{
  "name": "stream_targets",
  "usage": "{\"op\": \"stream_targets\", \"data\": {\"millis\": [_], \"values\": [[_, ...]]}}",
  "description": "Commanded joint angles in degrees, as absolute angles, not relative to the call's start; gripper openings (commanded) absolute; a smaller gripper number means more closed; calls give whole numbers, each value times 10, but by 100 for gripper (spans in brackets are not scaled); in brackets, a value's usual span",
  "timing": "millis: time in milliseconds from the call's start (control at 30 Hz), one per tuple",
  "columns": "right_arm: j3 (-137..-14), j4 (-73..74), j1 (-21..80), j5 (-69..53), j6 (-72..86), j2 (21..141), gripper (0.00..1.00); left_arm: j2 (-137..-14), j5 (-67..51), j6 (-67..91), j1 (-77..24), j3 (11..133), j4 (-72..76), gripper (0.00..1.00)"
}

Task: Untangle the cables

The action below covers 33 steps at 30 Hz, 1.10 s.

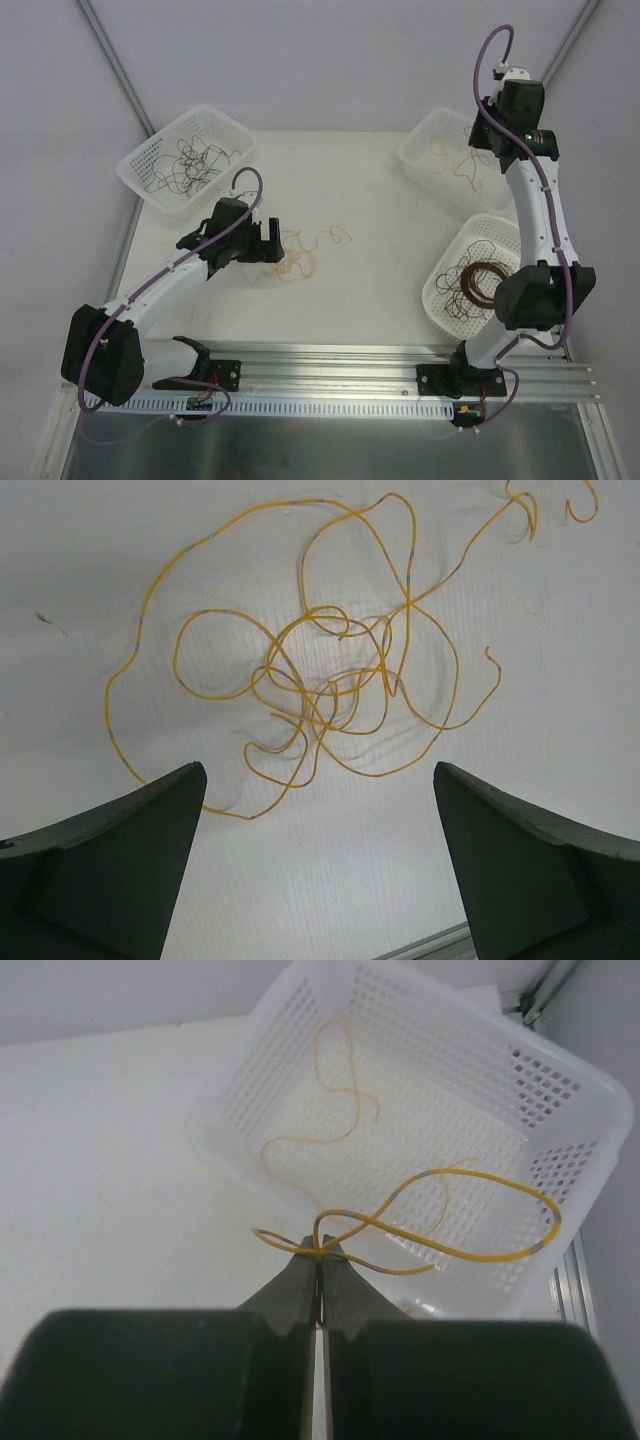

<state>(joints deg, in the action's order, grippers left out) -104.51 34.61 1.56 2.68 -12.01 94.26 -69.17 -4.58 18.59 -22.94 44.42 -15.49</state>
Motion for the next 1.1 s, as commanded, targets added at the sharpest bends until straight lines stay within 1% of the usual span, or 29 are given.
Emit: {"op": "stream_targets", "data": {"millis": [0, 233, 300, 333, 367, 400, 433, 467, 500, 533, 600, 733, 767, 833, 900, 933, 967, 1033, 1067], "values": [[-1073, 246, -32, 44, -83, 1003, 1, -676, -37, 177, -234, 439, -154, 99], [-1112, 180, -89, 31, -24, 1117, 1, -673, -42, 185, -234, 431, -154, 99], [-1128, 172, -100, 26, -6, 1142, 6, -673, -45, 190, -234, 430, -154, 99], [-1136, 171, -103, 21, -4, 1151, 16, -672, -47, 191, -234, 430, -154, 99], [-1157, 171, -106, 17, -4, 1170, 23, -672, -49, 191, -233, 431, -154, 99], [-1167, 174, -107, 11, -4, 1176, 32, -672, -49, 192, -234, 429, -154, 99], [-1178, 178, -107, 7, -7, 1181, 50, -672, -50, 192, -234, 430, -154, 99], [-1199, 184, -107, 5, -9, 1186, 57, -671, -49, 192, -234, 429, -154, 99], [-1206, 192, -107, -30, -10, 1186, 62, -672, -49, 192, -234, 428, -153, 99], [-1208, 196, -106, -44, -9, 1181, 70, -674, -49, 192, -234, 428, -154, 99], [-1195, 198, -100, -86, -10, 1157, 76, -677, -48, 194, -234, 428, -154, 99], [-1149, 226, -68, -151, -37, 1106, 79, -693, -54, 202, -234, 433, -154, 99], [-1134, 235, -45, -173, -55, 1094, 79, -698, -54, 204, -234, 439, -154, 99], [-1083, 257, -18, -185, -66, 1061, 79, -707, -49, 213, -234, 442, -154, 99], [-1043, 267, 30, -192, -82, 1038, 79, -714, -46, 217, -234, 448, -154, 99], [-999, 268, 45, -197, -90, 1016, 79, -715, -45, 218, -233, 449, -153, 99], [-981, 269, 83, -200, -95, 1007, 79, -718, -45, 219, -233, 453, -154, 99], [-928, 270, 117, -209, -100, 992, 79, -722, -45, 221, -234, 458, -154, 99], [-911, 270, 149, -216, -97, 985, 79, -724, -47, 223, -234, 461, -153, 98]]}}
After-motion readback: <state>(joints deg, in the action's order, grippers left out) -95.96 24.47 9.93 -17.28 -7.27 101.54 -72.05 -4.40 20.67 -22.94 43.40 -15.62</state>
